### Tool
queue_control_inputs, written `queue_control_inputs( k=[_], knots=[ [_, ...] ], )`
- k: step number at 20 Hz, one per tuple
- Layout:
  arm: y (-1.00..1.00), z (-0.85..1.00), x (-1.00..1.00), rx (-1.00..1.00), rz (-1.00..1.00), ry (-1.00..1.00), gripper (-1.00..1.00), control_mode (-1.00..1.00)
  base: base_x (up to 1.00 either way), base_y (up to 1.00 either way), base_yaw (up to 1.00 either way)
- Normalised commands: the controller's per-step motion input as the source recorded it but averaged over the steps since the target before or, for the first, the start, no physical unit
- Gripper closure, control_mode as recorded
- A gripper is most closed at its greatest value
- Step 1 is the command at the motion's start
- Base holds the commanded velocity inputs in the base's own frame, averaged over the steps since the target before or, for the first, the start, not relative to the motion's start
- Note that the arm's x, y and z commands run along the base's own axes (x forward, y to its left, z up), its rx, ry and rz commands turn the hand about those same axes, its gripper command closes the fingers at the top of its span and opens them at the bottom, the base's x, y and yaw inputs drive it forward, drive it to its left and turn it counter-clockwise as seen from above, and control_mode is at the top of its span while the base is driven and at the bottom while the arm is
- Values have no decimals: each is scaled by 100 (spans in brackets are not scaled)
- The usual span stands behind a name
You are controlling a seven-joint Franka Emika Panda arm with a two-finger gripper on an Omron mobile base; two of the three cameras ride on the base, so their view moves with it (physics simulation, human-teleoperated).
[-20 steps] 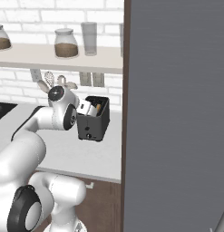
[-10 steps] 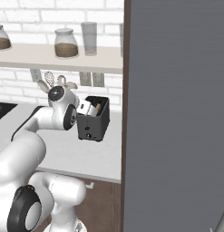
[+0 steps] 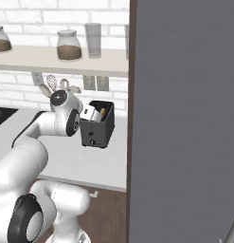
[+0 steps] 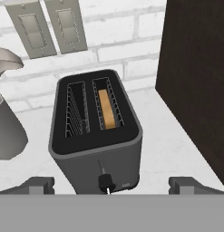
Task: Start the toaster. Once the lever pops up, take the bread to the plate on the dining counter.
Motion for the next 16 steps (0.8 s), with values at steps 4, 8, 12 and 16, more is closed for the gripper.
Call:
queue_control_inputs(
  k=[4, 8, 12, 16],
  knots=[
    [0, 0, 0, 0, 0, 0, -100, -100, 0, 0, 0],
    [0, 0, 0, 0, 0, 0, -100, -100, 0, 0, 0],
    [0, 0, 0, 0, 0, 0, -100, -100, 0, 0, 0],
    [0, 0, 0, 0, 0, 0, -100, -100, 0, 0, 0]
  ],
)
